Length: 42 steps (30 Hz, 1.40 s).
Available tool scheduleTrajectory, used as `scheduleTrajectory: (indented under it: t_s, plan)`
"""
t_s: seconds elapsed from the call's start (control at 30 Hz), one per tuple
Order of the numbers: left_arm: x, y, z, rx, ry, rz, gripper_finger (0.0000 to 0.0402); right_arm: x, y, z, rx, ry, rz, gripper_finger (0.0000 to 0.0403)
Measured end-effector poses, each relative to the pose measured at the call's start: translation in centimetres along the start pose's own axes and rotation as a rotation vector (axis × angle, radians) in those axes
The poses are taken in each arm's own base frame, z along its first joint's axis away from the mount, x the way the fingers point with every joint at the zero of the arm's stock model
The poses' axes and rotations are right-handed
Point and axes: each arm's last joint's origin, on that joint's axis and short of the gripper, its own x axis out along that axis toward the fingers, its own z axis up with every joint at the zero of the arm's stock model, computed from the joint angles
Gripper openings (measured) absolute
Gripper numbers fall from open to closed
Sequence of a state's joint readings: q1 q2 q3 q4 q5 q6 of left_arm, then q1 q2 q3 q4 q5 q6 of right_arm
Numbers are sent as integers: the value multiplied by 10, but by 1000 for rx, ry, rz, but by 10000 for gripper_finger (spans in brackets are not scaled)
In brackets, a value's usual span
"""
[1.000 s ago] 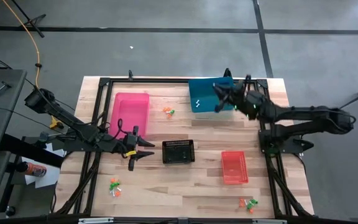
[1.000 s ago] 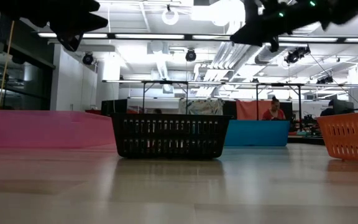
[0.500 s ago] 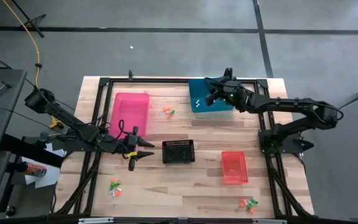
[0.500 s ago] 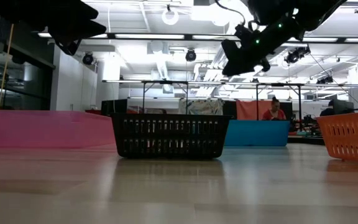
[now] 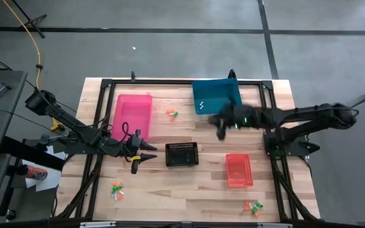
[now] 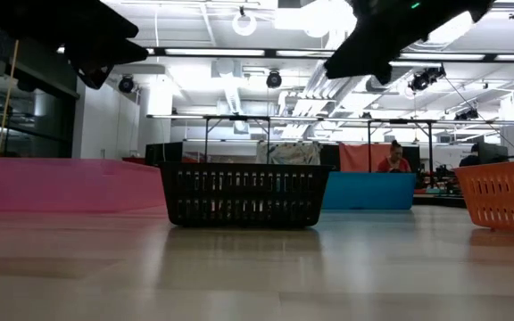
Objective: Sort Halloween decoration
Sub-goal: Put the white bone toy into the blue bin
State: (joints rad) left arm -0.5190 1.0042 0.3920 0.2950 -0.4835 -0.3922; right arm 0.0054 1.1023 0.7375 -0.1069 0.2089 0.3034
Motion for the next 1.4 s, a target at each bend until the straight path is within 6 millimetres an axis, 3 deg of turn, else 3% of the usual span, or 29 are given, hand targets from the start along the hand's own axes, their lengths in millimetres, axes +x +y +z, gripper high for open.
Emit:
scheduleTrajectory:
  t_s: [0.17, 0.3, 0.57, 0.83, 0.97, 1.07, 1.13, 1.27, 1.4]
  plan:
    - [0, -1, 3, -13, -26, -4, 133, -16, 59, -30, -50, 85, 158, 97]
    - [0, -1, 5, 17, -59, 3, 133, -31, 97, -50, -128, 18, 141, 97]
    - [1, -2, 9, 71, -92, 1, 133, -28, 140, -78, -292, -109, 110, 97]
    - [6, -3, 5, 109, -81, 10, 133, -9, 149, -78, -388, -199, 102, 97]
    - [12, -8, 9, 0, -36, -97, 133, -2, 143, -74, -386, -203, 70, 97]
    - [15, -28, 21, -29, 83, -301, 133, 2, 138, -70, -359, -203, 50, 97]
    - [17, -47, 23, 0, 160, -314, 133, 5, 135, -69, -352, -203, 36, 97]
    - [21, -91, 25, 122, 354, -232, 133, 8, 132, -66, -345, -203, 21, 97]
    - [20, -124, 9, 189, 669, -61, 133, 8, 132, -67, -321, -196, 28, 97]
